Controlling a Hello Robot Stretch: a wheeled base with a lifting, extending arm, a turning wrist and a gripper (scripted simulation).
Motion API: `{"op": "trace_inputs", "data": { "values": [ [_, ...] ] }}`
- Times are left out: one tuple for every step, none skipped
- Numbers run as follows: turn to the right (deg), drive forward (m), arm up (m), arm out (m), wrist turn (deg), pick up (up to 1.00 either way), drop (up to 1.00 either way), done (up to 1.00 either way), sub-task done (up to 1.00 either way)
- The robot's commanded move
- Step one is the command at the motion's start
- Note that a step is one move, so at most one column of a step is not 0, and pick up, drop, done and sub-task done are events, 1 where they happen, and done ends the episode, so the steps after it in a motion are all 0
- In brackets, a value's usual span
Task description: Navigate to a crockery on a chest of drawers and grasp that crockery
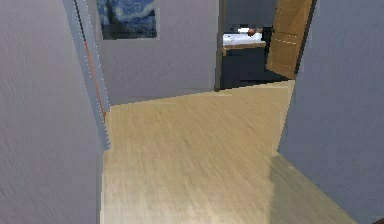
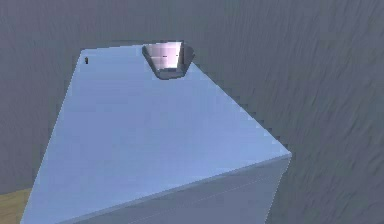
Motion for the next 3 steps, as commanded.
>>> {"op": "trace_inputs", "data": {
  "values": [
    [0.0,0.0,0.38,0.0,0.0,0.0,0.0,0.0,0.0],
    [0.0,0.0,0.0,0.5,0.0,0.0,0.0,0.0,0.0],
    [0.0,0.0,0.0,0.0,45.0,0.0,0.0,0.0,0.0]
  ]
}}
